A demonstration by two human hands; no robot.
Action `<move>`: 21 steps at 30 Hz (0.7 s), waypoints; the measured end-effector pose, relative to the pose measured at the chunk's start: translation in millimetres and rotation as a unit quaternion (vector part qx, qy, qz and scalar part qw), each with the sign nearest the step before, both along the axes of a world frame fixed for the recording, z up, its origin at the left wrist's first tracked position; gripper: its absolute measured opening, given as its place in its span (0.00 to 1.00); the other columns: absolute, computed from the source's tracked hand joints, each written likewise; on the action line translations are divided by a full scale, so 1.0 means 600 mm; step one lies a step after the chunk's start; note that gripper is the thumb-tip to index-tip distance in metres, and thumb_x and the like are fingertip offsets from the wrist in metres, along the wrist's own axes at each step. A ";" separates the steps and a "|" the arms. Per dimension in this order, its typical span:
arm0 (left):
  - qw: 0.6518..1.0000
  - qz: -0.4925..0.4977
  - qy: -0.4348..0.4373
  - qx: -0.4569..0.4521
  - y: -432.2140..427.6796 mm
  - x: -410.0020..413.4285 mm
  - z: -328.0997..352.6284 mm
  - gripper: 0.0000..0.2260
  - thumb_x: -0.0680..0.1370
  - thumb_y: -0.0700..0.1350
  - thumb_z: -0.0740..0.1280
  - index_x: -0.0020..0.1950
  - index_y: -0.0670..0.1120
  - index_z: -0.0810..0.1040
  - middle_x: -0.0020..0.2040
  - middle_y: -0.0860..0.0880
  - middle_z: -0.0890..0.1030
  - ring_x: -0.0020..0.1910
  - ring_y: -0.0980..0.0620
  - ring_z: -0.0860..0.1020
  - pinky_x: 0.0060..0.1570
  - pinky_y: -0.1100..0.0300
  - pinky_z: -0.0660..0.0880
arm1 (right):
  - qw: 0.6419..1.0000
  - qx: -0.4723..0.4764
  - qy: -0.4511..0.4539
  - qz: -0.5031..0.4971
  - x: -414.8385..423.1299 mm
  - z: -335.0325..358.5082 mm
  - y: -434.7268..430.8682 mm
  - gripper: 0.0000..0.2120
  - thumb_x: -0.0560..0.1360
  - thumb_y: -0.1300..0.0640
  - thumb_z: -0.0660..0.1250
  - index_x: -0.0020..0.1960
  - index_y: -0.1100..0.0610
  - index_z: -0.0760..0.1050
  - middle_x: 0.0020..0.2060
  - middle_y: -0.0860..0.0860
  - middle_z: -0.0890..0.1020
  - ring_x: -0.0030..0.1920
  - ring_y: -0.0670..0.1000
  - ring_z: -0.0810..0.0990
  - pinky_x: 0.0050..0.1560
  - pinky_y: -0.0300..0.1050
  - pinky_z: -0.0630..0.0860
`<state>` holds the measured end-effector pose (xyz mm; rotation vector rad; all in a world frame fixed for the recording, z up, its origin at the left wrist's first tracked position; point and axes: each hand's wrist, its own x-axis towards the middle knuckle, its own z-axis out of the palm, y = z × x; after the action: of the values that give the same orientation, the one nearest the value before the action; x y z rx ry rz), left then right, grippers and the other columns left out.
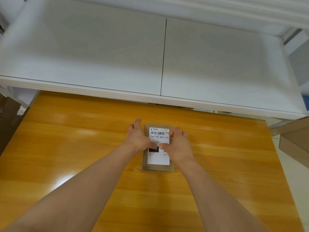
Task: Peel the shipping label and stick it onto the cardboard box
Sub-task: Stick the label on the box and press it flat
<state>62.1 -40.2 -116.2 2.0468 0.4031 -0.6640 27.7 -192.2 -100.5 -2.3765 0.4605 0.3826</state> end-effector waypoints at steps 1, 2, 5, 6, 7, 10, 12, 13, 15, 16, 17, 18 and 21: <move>1.000 -0.019 -0.003 -0.002 0.000 0.002 0.002 0.60 0.60 0.42 0.84 0.80 0.55 0.47 0.79 0.47 0.54 0.78 0.41 0.57 0.71 0.39 0.65 | 1.000 0.001 -0.005 -0.008 0.001 0.000 -0.001 0.31 0.67 0.55 0.79 0.64 0.53 0.67 0.58 0.51 0.69 0.58 0.54 0.74 0.54 0.49 0.78; 0.999 -0.037 -0.002 -0.003 0.001 0.005 0.005 0.62 0.60 0.43 0.84 0.81 0.56 0.44 0.80 0.49 0.51 0.79 0.41 0.55 0.72 0.38 0.63 | 1.000 0.005 -0.004 -0.014 0.003 0.000 -0.002 0.36 0.66 0.55 0.80 0.67 0.52 0.65 0.61 0.52 0.69 0.62 0.55 0.72 0.57 0.49 0.77; 0.996 -0.084 0.017 -0.006 0.002 0.013 0.007 0.61 0.59 0.42 0.84 0.81 0.55 0.47 0.80 0.49 0.56 0.77 0.40 0.58 0.72 0.39 0.64 | 0.999 0.036 0.028 -0.007 0.010 0.000 -0.005 0.47 0.66 0.56 0.81 0.76 0.48 0.57 0.67 0.54 0.66 0.68 0.56 0.67 0.60 0.49 0.73; 0.996 -0.085 0.026 -0.016 0.003 0.014 0.006 0.61 0.56 0.43 0.84 0.80 0.56 0.50 0.78 0.47 0.61 0.75 0.40 0.63 0.70 0.39 0.67 | 0.998 0.043 0.039 0.003 0.012 0.000 -0.006 0.50 0.66 0.56 0.81 0.78 0.47 0.53 0.68 0.54 0.65 0.69 0.56 0.66 0.61 0.49 0.73; 0.996 -0.078 0.033 -0.029 0.004 0.014 0.003 0.61 0.53 0.43 0.84 0.79 0.56 0.53 0.75 0.47 0.66 0.72 0.40 0.68 0.67 0.39 0.70 | 0.998 0.046 0.047 0.014 0.014 0.000 -0.007 0.52 0.65 0.56 0.81 0.79 0.46 0.51 0.68 0.54 0.64 0.70 0.56 0.66 0.61 0.50 0.73; 0.996 -0.058 0.035 -0.057 0.005 0.012 0.005 0.54 0.55 0.38 0.83 0.76 0.54 0.59 0.66 0.46 0.73 0.63 0.41 0.75 0.62 0.42 0.76 | 0.996 0.049 0.061 0.039 0.021 0.000 -0.009 0.56 0.65 0.56 0.81 0.80 0.45 0.47 0.70 0.55 0.63 0.71 0.57 0.65 0.63 0.52 0.73; 0.996 -0.058 0.033 -0.062 0.005 0.012 0.009 0.52 0.57 0.35 0.82 0.75 0.52 0.60 0.64 0.46 0.74 0.62 0.42 0.76 0.61 0.42 0.77 | 0.996 0.045 0.069 0.041 0.028 -0.001 -0.010 0.57 0.65 0.57 0.81 0.80 0.47 0.47 0.71 0.55 0.63 0.72 0.57 0.64 0.64 0.52 0.73; 0.996 -0.059 0.033 -0.062 0.005 0.013 0.009 0.51 0.58 0.34 0.82 0.75 0.51 0.61 0.64 0.46 0.74 0.61 0.42 0.76 0.60 0.43 0.77 | 0.996 0.042 0.073 0.041 0.031 -0.001 -0.011 0.56 0.64 0.57 0.81 0.80 0.48 0.48 0.71 0.55 0.63 0.72 0.57 0.64 0.65 0.52 0.72; 0.996 -0.059 0.036 -0.063 0.004 0.014 0.011 0.50 0.58 0.34 0.82 0.73 0.51 0.62 0.63 0.46 0.75 0.61 0.42 0.76 0.60 0.43 0.77 | 0.996 0.040 0.074 0.044 0.033 0.000 -0.013 0.54 0.64 0.57 0.82 0.79 0.50 0.52 0.70 0.55 0.64 0.71 0.57 0.66 0.66 0.51 0.71; 0.995 -0.059 0.039 -0.064 0.003 0.014 0.013 0.49 0.57 0.35 0.82 0.72 0.51 0.62 0.62 0.46 0.75 0.61 0.42 0.76 0.59 0.43 0.78 | 0.995 0.040 0.073 0.045 0.034 0.001 -0.015 0.52 0.63 0.57 0.82 0.78 0.51 0.54 0.69 0.55 0.65 0.70 0.57 0.67 0.65 0.50 0.71; 0.996 -0.058 0.040 -0.063 0.003 0.015 0.011 0.48 0.56 0.36 0.82 0.71 0.52 0.63 0.61 0.46 0.76 0.60 0.42 0.76 0.58 0.42 0.78 | 0.995 0.041 0.073 0.045 0.035 0.001 -0.017 0.51 0.62 0.57 0.82 0.77 0.52 0.56 0.67 0.55 0.66 0.68 0.57 0.68 0.64 0.50 0.71; 0.996 -0.056 0.041 -0.062 0.002 0.016 0.008 0.48 0.54 0.39 0.82 0.69 0.54 0.64 0.60 0.47 0.76 0.60 0.42 0.76 0.58 0.42 0.78 | 0.995 0.042 0.074 0.043 0.037 0.000 -0.018 0.50 0.61 0.57 0.83 0.75 0.52 0.58 0.66 0.55 0.67 0.67 0.57 0.69 0.62 0.49 0.72; 0.997 -0.046 0.036 -0.058 0.003 0.020 -0.004 0.44 0.50 0.43 0.80 0.62 0.58 0.65 0.58 0.48 0.77 0.60 0.43 0.76 0.56 0.42 0.79 | 0.995 0.049 0.084 0.038 0.044 0.003 -0.020 0.49 0.59 0.58 0.84 0.73 0.53 0.60 0.63 0.55 0.68 0.64 0.56 0.71 0.60 0.49 0.74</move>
<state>73.9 -38.6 -118.4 1.9449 0.3069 -0.8007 54.2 -204.0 -98.9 -2.2806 0.4200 0.6298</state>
